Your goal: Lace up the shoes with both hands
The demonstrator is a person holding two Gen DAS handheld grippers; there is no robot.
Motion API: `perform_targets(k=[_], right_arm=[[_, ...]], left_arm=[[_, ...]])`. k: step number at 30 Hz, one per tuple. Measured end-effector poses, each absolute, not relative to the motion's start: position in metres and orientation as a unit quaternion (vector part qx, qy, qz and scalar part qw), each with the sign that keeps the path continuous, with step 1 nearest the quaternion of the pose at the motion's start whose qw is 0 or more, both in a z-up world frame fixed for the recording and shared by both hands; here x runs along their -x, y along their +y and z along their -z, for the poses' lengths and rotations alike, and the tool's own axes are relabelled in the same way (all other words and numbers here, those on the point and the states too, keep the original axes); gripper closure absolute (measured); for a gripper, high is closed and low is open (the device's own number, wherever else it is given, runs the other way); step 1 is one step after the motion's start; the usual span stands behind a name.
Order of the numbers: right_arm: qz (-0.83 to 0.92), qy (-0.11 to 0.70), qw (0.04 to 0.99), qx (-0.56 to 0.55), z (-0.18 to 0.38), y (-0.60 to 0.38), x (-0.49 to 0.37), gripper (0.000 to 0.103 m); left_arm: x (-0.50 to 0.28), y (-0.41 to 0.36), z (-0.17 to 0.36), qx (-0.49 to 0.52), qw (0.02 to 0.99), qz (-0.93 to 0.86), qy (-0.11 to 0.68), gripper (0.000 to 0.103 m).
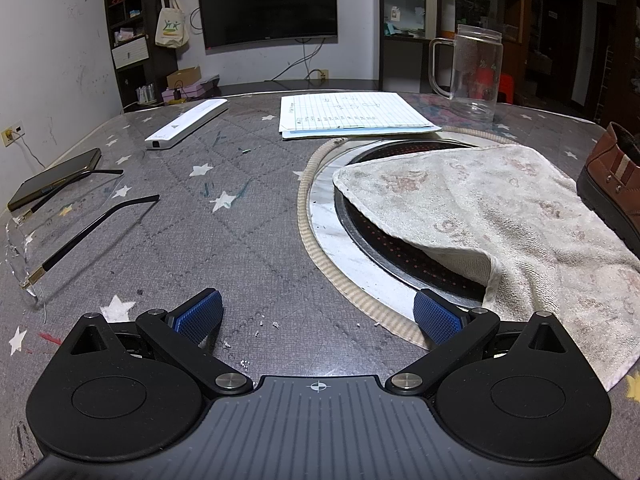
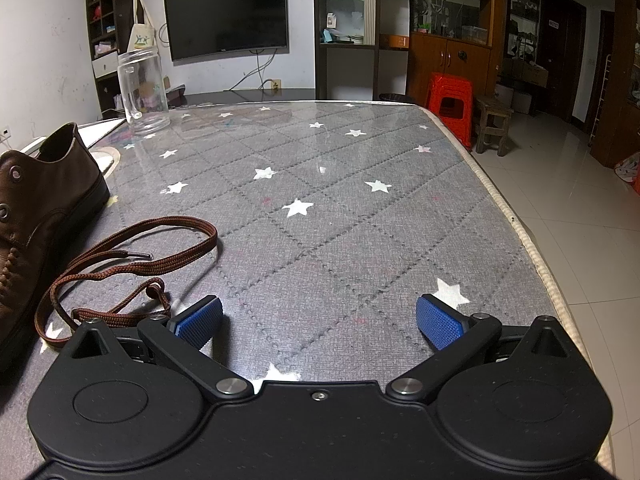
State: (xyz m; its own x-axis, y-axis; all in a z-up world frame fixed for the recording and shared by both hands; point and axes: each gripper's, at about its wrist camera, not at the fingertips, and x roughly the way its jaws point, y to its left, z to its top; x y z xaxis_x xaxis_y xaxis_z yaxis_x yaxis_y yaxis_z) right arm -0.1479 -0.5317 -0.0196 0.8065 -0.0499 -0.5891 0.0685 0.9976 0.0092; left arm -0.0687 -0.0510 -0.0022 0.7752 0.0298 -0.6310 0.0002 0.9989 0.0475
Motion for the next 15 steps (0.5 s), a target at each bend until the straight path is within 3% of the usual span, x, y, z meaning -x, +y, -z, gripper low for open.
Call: perform_targets(k=[15], right_arm=[[0.031, 0.311, 0.95, -0.014, 0.019, -0.5331, 0.146, 0.0]], left_arm=[[0.0656, -0.0552, -0.0017, -0.021, 0.933, -0.02, 0.358, 0.0]])
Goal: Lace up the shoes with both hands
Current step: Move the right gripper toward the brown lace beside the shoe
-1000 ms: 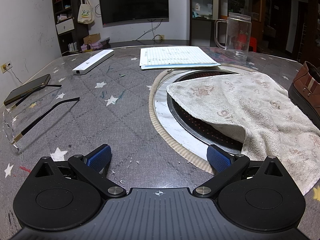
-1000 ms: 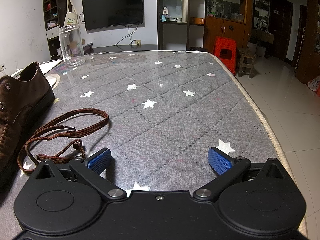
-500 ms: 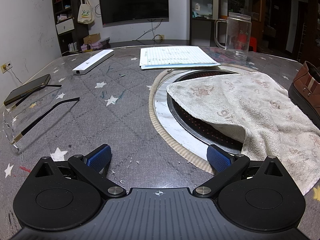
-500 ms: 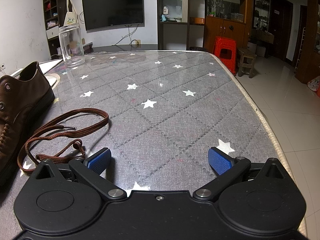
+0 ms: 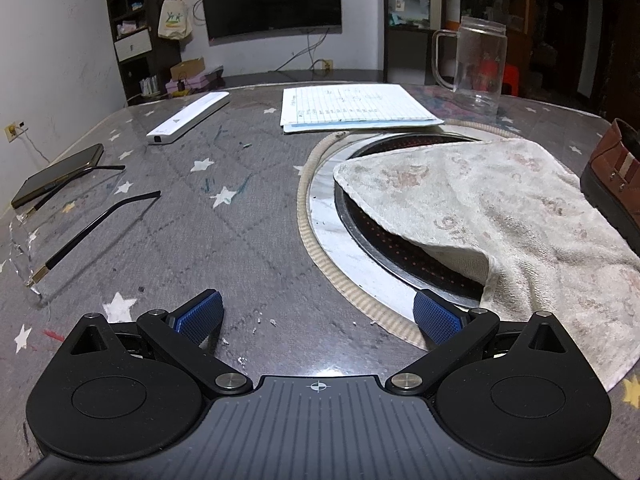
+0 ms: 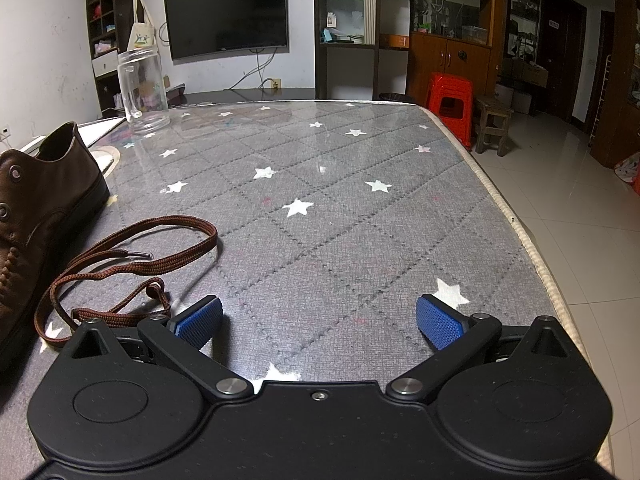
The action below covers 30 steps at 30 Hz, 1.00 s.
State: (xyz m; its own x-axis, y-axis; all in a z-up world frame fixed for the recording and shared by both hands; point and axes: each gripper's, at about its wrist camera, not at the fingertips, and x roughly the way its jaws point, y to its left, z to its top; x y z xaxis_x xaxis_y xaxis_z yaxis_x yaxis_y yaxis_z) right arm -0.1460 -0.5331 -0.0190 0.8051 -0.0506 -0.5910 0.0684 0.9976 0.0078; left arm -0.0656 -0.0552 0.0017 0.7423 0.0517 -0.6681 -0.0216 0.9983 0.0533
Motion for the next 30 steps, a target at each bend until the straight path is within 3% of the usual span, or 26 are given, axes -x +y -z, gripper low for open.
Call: perform_targets(k=[9, 22, 30], right_arm=[[0.028, 0.308, 0.951, -0.007, 0.014, -0.529, 0.148, 0.0], [-0.018, 0.272, 0.962, 0.031, -0.034, -0.496, 0.153, 0.0], [-0.058, 0.309, 0.947, 0.059, -0.014, -0.467, 0.144, 0.0]], left_arm=[[0.083, -0.079, -0.012, -0.047, 0.934, -0.013, 0.355, 0.001], [0.106, -0.108, -0.025, -0.073, 0.94, 0.015, 0.333, 0.001], [0.108, -0.114, -0.03, -0.073, 0.941, 0.021, 0.331, 0.001]])
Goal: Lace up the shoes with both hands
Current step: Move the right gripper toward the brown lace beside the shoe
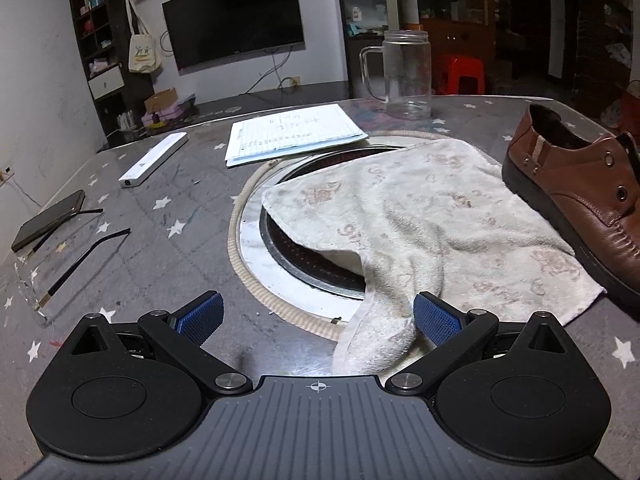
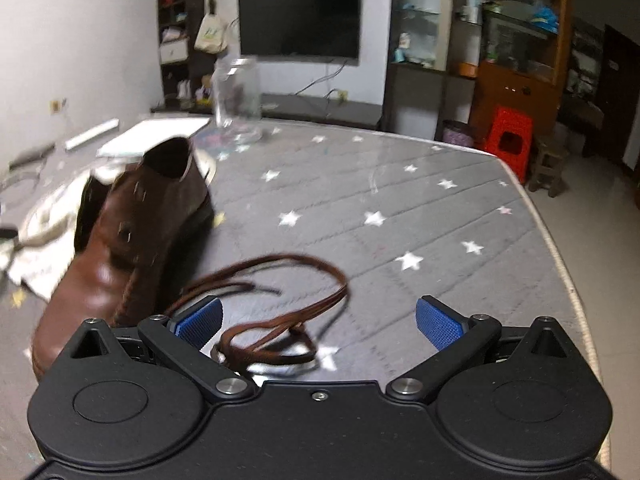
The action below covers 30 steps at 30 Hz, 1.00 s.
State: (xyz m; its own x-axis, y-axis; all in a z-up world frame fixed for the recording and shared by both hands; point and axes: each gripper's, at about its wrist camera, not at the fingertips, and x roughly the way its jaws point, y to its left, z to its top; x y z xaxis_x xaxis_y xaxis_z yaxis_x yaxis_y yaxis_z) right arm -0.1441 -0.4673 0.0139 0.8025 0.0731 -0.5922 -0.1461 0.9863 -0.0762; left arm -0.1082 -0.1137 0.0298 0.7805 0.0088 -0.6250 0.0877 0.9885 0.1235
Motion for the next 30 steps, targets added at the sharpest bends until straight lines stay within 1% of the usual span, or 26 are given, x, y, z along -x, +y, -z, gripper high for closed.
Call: perform_targets(k=[7, 13, 18, 22, 27, 28, 29, 30], right_arm=[[-0.048, 0.342, 0.931, 0.118, 0.0, -0.462, 0.133, 0.0], [0.008, 0.34, 0.925, 0.167, 0.0, -0.48, 0.125, 0.0], [0.002, 0.316, 0.937, 0.149, -0.02, -0.49, 0.13, 0.0], [-0.061, 0.304, 0.941, 0.139, -0.031, -0.478, 0.143, 0.0], [-0.117, 0.307, 0.936, 0.13, -0.029, -0.454, 0.146, 0.0], [-0.124, 0.309, 0.934, 0.13, -0.028, -0.45, 0.145, 0.001], [-0.131, 0.311, 0.932, 0.13, -0.027, -0.445, 0.145, 0.006], [-0.135, 0.316, 0.931, 0.124, -0.026, -0.443, 0.142, 0.008]], left_arm=[[0.107, -0.115, -0.029, -0.077, 0.939, 0.02, 0.336, 0.001], [0.102, -0.122, -0.029, -0.082, 0.937, 0.025, 0.34, 0.001], [0.1, -0.129, -0.034, -0.089, 0.938, 0.034, 0.334, 0.001], [0.1, -0.135, -0.038, -0.092, 0.939, 0.042, 0.329, 0.001], [0.103, -0.141, -0.042, -0.096, 0.94, 0.05, 0.324, 0.001], [0.104, -0.143, -0.044, -0.097, 0.94, 0.051, 0.323, 0.001], [0.105, -0.143, -0.044, -0.097, 0.94, 0.053, 0.322, 0.001], [0.105, -0.143, -0.045, -0.097, 0.941, 0.053, 0.32, 0.001]])
